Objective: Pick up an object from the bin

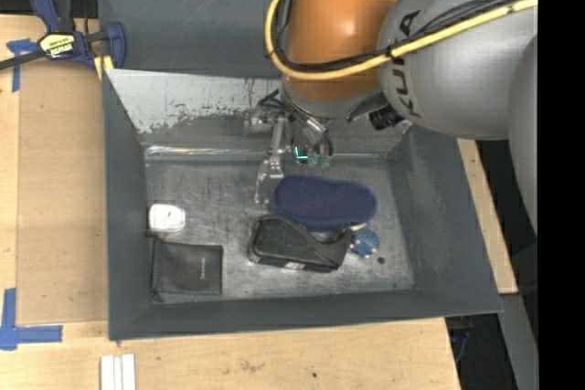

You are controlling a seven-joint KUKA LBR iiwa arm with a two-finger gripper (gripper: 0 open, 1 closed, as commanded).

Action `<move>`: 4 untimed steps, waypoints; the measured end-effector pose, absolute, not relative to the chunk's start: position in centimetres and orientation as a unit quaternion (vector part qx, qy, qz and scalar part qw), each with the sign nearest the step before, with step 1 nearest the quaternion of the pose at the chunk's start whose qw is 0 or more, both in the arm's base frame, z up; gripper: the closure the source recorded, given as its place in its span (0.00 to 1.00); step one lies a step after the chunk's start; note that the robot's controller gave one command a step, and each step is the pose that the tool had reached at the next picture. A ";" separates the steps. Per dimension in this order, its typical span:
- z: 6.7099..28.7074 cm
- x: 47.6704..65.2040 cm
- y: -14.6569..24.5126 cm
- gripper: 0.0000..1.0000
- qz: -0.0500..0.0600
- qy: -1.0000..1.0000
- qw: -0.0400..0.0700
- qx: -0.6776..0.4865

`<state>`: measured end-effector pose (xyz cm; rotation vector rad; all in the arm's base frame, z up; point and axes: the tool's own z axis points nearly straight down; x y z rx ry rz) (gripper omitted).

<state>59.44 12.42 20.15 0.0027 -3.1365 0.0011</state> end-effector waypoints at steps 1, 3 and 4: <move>14.7 58.3 6.3 0.00 0.002 -1.000 0.002 0.019; 7.7 59.8 1.5 1.00 0.001 -0.956 -0.009 0.292; 25.2 61.5 -0.2 1.00 0.002 -0.933 -0.006 0.360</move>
Offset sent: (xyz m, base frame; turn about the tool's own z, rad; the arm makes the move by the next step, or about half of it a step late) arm -0.0110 -0.0563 -0.0514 -0.0410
